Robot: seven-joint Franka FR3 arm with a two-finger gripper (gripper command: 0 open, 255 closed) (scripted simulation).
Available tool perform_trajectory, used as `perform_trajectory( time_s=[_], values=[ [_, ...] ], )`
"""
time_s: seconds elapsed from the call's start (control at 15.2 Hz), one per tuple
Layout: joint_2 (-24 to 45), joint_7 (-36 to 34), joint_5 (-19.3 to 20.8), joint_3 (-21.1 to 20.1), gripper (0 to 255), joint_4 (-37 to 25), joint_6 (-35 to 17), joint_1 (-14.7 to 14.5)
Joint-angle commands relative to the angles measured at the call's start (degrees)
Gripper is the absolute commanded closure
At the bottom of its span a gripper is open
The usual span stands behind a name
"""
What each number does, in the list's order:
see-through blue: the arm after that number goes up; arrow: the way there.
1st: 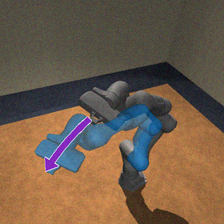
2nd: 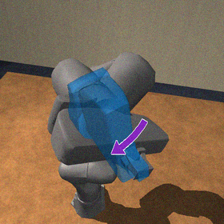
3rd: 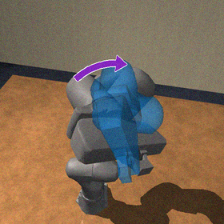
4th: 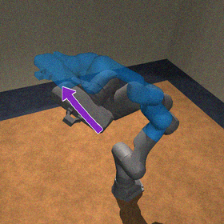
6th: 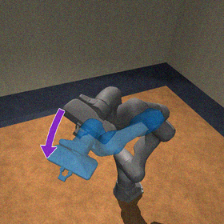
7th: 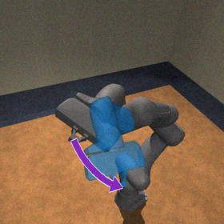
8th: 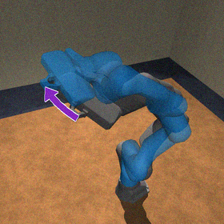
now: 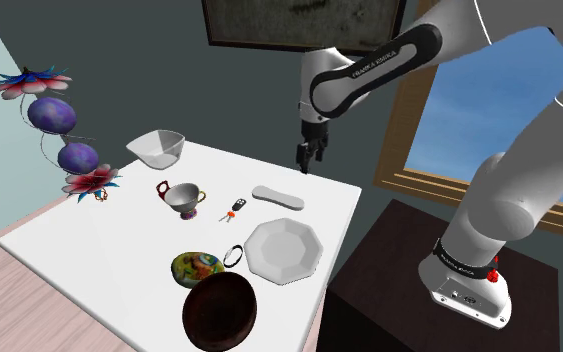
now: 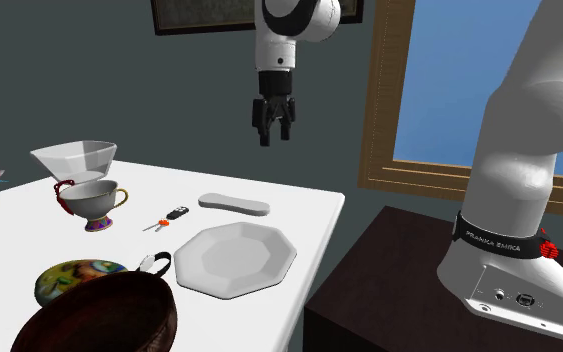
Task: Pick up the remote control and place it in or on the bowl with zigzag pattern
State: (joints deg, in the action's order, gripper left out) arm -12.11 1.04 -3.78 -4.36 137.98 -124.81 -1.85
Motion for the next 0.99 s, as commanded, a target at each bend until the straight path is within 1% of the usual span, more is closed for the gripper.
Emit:
perform_trajectory(
  time_s=[0.0, 0.46, 0.86, 0.92],
  values=[
    [4.14, 0.85, 0.43, 0.01, 0, -1.39, -3.05, 0.05],
    [19.90, 2.06, 2.44, -0.47, 0, -9.06, -11.78, -0.44],
    [33.41, 2.67, 4.66, -0.45, 0, -18.52, -16.36, -1.31],
    [34.07, 2.70, 4.76, -0.43, 0, -19.06, -16.51, -1.36]
  ],
)
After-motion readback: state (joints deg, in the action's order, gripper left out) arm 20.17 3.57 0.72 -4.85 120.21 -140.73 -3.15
